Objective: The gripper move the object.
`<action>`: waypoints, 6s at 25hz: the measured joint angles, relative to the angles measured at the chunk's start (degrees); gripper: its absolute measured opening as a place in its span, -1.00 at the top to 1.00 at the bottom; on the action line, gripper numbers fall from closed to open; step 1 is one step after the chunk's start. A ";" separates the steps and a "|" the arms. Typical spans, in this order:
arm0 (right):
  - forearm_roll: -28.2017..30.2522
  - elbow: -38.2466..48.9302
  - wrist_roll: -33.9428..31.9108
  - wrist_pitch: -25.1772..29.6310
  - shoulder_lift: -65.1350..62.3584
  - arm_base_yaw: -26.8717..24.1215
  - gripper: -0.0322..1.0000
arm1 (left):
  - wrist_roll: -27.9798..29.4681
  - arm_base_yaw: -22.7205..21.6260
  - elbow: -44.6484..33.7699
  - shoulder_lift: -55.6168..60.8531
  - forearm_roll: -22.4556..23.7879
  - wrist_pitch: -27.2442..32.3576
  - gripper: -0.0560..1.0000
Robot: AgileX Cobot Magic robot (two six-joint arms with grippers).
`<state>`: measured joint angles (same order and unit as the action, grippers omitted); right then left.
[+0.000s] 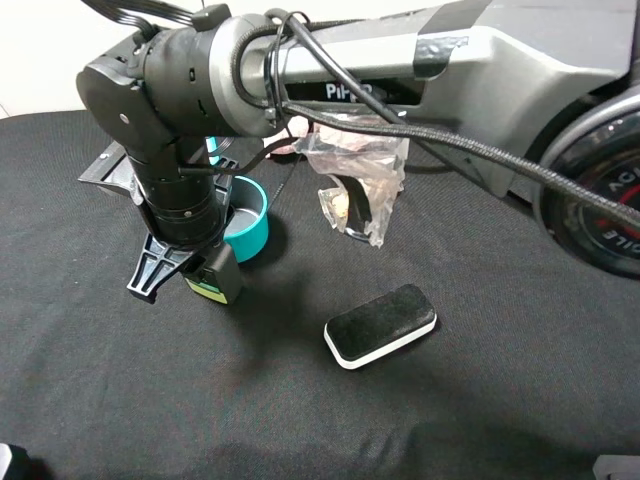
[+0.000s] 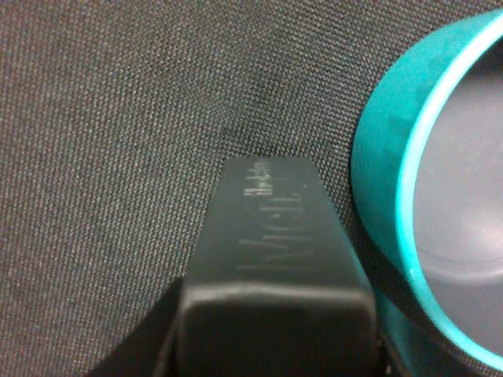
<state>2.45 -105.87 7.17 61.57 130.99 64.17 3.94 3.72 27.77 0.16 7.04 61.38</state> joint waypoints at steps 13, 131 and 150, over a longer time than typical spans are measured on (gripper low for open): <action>-0.11 -0.08 0.29 -0.81 -0.05 0.00 0.21 | 0.00 0.00 0.00 0.00 0.00 0.00 -0.55; 4.34 56.63 -4.62 8.39 -89.91 -63.95 -0.41 | 0.00 0.00 0.00 0.00 0.00 0.00 -0.55; -2.09 75.20 -0.28 2.18 -121.19 -63.95 -0.41 | 0.00 0.00 0.00 0.00 0.00 0.00 -0.55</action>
<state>0.36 -30.67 6.90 63.75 9.80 0.22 3.94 3.72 27.77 0.16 7.04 61.38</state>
